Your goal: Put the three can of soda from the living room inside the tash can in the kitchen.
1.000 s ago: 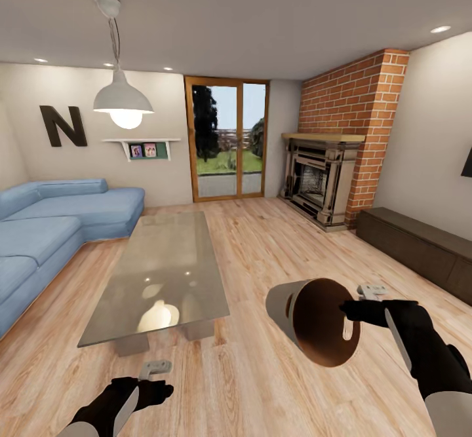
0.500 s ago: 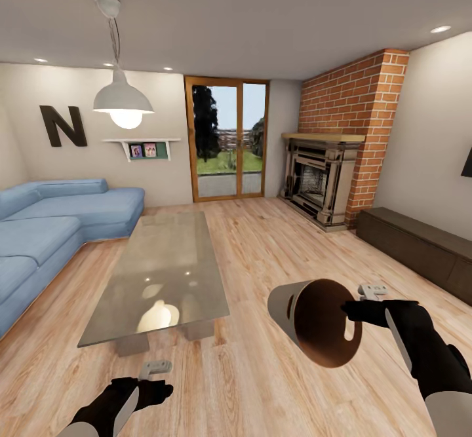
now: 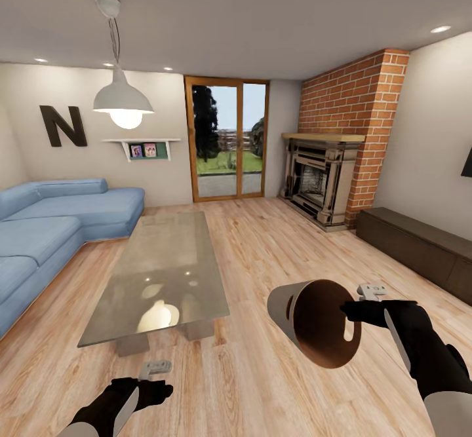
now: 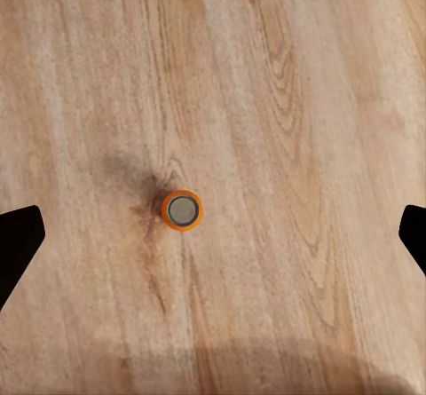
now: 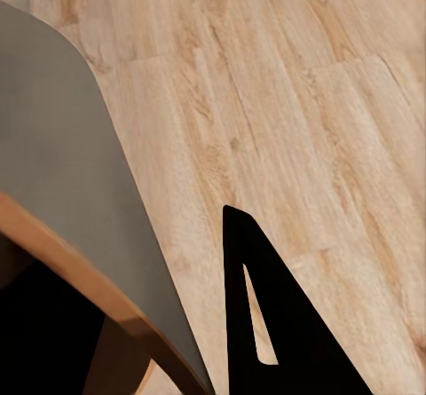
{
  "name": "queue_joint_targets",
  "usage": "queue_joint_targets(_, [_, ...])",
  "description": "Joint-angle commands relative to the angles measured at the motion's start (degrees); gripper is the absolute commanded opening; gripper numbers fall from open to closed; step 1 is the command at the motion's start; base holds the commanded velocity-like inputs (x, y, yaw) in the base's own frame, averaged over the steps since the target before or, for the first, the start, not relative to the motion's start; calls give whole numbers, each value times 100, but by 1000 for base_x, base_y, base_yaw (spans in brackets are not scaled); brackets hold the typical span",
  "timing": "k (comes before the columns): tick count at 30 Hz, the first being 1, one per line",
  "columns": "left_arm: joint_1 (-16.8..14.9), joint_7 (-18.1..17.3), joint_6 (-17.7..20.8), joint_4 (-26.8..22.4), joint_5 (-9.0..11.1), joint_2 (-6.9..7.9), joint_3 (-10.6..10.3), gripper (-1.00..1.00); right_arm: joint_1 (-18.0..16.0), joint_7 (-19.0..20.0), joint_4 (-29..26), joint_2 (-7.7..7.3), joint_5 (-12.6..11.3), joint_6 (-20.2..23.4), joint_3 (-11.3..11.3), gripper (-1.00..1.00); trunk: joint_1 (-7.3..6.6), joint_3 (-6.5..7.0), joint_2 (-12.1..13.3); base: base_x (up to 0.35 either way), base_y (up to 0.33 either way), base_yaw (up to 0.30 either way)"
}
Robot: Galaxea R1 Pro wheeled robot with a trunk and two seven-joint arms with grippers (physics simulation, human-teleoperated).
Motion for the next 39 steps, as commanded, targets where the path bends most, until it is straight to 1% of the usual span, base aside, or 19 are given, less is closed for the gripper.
queue_joint_targets(1, [0, 0, -1, 1, 1, 0, 0, 100, -3, 26, -3, 1, -117, 19, -1, -100, 0, 1, -1, 0, 0, 0])
queue_joint_targets(13, [-2, 1, -3, 1, 2, 2, -4, 100, -3, 26, 4, 5, -131, 19, 6, -100, 0, 1, -1, 0, 0, 0])
queue_joint_targets(18, [-1, 1, -3, -3, 2, 2, -6, 100, -3, 26, 7, 37, -134, 19, 53, -100, 0, 1, -1, 0, 0, 0])
queue_joint_targets(21, [-4, 1, 0, -1, 2, 4, -5, 100, -3, 18, 12, 117, -122, 19, 63, -100, 66, -53, -121, 0, 0, 0])
queue_joint_targets(26, [-6, 3, 44, 6, -18, 5, 14, 100, -3, 3, 13, 192, -107, 19, 68, -100, 175, -143, -321, 0, 0, 0])
queue_joint_targets(32, [-7, -6, 115, 15, -38, 4, 40, 100, -3, 0, 16, 209, -104, 19, 70, -100, 307, -250, -562, 0, 0, 0])
queue_joint_targets(34, [-7, -6, 198, 17, -40, 4, 43, 100, -3, 0, 16, 211, -104, 19, 70, -100, 351, -286, -642, 0, 0, 0])
queue_joint_targets(37, [-7, -7, 424, 18, -41, 4, 45, 100, -3, -1, 17, 206, -104, 19, 70, -100, 417, -340, -763, 0, 0, 0])
queue_joint_targets(39, [-7, -4, 476, 18, -43, 6, 46, 100, -3, -1, 17, 205, -103, 19, 70, -100, 461, -376, -843, 0, 0, 0])
